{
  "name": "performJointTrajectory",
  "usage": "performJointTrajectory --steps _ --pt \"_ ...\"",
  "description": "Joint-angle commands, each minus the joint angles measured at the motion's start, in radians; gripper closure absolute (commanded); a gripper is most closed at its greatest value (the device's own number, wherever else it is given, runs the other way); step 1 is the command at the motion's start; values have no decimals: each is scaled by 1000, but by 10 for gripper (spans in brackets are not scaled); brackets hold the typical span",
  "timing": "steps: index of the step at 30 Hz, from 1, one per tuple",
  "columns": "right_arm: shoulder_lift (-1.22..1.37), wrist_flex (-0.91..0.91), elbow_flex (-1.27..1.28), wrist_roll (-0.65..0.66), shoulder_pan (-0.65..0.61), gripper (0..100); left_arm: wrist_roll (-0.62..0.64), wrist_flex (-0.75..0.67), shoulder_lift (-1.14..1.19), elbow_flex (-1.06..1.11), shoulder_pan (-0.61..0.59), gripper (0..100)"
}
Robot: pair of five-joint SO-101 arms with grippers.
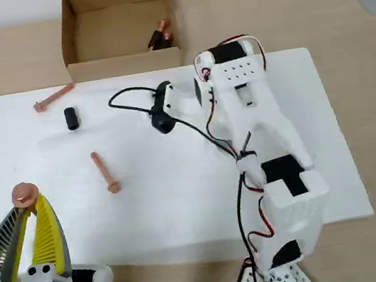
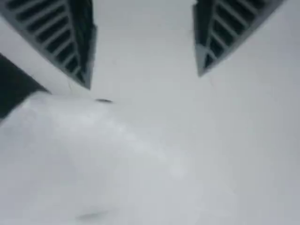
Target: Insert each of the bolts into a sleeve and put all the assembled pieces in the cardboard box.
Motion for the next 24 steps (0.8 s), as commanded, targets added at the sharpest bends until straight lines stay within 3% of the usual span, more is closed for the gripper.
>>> performJointTrajectory --steps 1,24 --pt "30 2 -4 28 -16 818 2 -2 28 -31 -17 954" --pt "441 14 -312 31 -8 822 0 31 22 -34 -17 954"
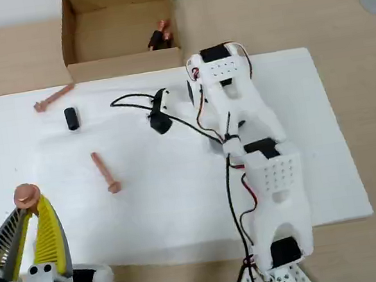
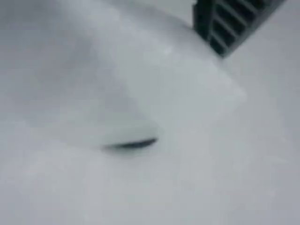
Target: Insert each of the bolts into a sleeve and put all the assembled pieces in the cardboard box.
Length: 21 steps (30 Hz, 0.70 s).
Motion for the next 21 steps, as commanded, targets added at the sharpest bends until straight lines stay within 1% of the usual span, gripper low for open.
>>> performJointTrajectory --steps 1,7,11,14,21 --pt "42 5 -45 12 -7 827 0 8 22 -32 -18 954" --pt "42 6 -51 5 -2 989 0 3 22 -32 -18 954" --pt "33 6 -62 -40 7 988 0 3 22 -32 -20 954" --pt "-21 6 -71 -63 8 988 0 3 22 -34 -20 954" --pt "-297 6 -68 -66 8 988 0 8 30 -80 -20 954"
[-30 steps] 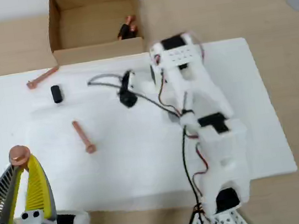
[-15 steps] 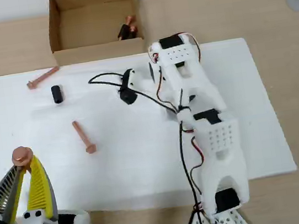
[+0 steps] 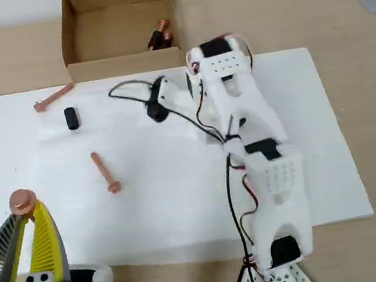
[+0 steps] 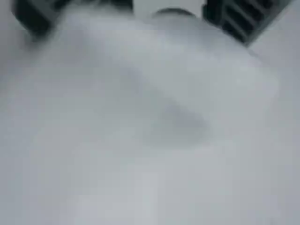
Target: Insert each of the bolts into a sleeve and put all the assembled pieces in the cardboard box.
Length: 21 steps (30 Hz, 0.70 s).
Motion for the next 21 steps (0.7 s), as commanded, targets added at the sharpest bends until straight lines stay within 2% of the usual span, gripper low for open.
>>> performJointTrajectory --steps 1,6,12,18,21 --pt "-208 12 -22 -11 8 988 0 -2 27 -32 -14 954" --pt "-344 12 -21 -11 5 988 2 -2 27 -32 -14 954" --pt "-318 12 31 -55 -30 988 5 -3 27 -32 -14 954" --pt "-248 9 248 -144 -203 988 5 -3 27 -32 -14 954" --pt "-234 6 275 -213 -271 988 3 -3 27 -32 -14 954"
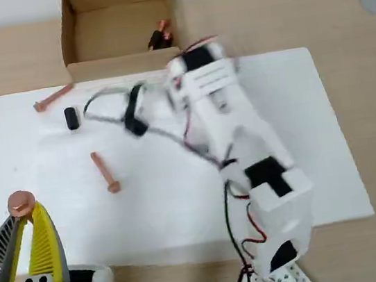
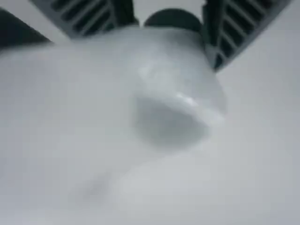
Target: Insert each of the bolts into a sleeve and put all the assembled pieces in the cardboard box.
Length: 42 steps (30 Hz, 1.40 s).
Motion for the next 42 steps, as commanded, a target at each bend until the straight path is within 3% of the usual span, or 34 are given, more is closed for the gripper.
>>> performJointTrajectory --steps 1,9,16,42 --pt "-4 6 22 -86 -77 988 2 -3 27 -28 -14 954" --pt "-4 5 189 -155 -73 981 0 -2 24 -28 -14 954" --pt "-12 -3 242 -94 -5 853 0 -3 27 -29 -14 952" --pt "-110 5 314 -3 104 853 -43 -3 28 -74 -14 951"
